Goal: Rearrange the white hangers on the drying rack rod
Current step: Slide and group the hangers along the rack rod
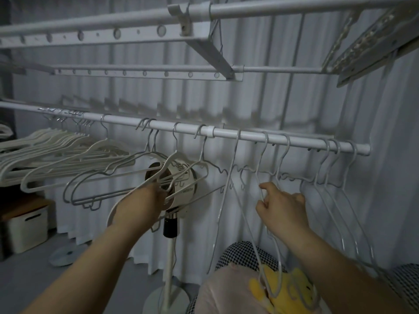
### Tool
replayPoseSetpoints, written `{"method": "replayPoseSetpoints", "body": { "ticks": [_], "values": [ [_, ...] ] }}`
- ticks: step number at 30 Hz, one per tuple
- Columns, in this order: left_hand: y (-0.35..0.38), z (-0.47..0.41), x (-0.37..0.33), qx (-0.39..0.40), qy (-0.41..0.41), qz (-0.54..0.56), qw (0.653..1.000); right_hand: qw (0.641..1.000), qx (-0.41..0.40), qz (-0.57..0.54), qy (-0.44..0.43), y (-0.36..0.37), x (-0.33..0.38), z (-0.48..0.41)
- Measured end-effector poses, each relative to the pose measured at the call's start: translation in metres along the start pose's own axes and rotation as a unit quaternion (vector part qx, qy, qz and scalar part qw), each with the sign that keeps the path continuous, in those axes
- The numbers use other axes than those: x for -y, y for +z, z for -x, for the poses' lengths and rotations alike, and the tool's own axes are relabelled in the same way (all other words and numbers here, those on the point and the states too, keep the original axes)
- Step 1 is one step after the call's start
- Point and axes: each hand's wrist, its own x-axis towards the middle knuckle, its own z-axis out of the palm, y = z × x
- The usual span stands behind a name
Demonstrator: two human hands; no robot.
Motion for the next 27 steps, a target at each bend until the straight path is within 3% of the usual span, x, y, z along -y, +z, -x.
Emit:
{"method": "replayPoseSetpoints", "body": {
  "ticks": [3, 9, 16, 23, 27],
  "values": [
    [-0.001, -0.001, 0.001, 0.034, -0.001, 0.022, 0.999, 1.000, 0.001, 0.004, 0.007, 0.001, 0.000, -0.001],
    [-0.007, -0.009, -0.013, -0.011, 0.002, 0.081, 0.997, 1.000, -0.020, -0.011, 0.014, -0.001, -0.002, 0.000],
    [-0.002, -0.035, -0.023, -0.004, -0.022, 0.161, 0.987, 0.999, -0.035, -0.013, 0.010, -0.007, -0.006, 0.002],
    [0.001, -0.048, -0.028, 0.007, -0.006, 0.120, 0.993, 0.999, -0.028, -0.013, 0.021, -0.012, -0.010, 0.010],
    [0.005, -0.029, -0.006, 0.014, 0.011, 0.110, 0.994, 0.992, -0.089, -0.093, -0.003, -0.015, -0.008, 0.016]
  ]
}}
